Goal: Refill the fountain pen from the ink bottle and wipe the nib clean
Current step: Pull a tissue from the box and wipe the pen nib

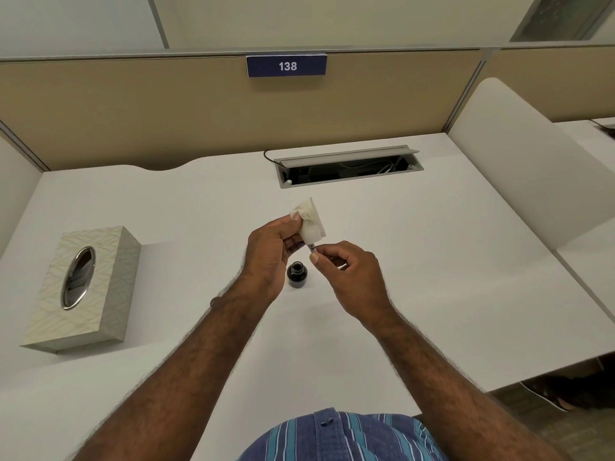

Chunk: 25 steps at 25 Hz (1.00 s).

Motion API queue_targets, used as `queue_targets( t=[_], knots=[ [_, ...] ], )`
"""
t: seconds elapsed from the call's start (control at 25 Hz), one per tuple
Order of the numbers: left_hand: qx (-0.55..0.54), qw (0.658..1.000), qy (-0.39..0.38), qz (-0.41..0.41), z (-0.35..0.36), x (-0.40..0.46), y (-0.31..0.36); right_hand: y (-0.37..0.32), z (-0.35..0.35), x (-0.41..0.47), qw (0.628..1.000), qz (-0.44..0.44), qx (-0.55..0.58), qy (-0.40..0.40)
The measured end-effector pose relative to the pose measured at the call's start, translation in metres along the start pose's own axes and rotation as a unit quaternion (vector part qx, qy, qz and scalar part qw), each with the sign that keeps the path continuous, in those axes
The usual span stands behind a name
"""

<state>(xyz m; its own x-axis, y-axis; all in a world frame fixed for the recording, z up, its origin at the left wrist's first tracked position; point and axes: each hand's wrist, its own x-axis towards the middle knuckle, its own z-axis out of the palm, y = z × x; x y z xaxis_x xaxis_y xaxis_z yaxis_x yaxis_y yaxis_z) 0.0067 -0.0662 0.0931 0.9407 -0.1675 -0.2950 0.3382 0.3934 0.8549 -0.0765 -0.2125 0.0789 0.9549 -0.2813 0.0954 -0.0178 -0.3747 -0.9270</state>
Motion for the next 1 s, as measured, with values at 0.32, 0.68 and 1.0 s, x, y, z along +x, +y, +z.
queue_targets(
  t=[0.32, 0.68, 1.0],
  knots=[
    [-0.017, 1.0, 0.004, -0.009, -0.002, 0.0, -0.006, 0.005, -0.003, -0.001, 0.999, 0.012, 0.029, -0.012],
    [-0.024, 0.999, 0.019, -0.02, -0.004, 0.003, -0.013, 0.008, -0.005, -0.003, 0.999, 0.022, 0.021, -0.015],
    [-0.036, 0.998, 0.044, 0.012, -0.013, 0.009, -0.004, 0.017, -0.008, -0.009, 0.997, 0.044, 0.051, -0.031]
  ],
)
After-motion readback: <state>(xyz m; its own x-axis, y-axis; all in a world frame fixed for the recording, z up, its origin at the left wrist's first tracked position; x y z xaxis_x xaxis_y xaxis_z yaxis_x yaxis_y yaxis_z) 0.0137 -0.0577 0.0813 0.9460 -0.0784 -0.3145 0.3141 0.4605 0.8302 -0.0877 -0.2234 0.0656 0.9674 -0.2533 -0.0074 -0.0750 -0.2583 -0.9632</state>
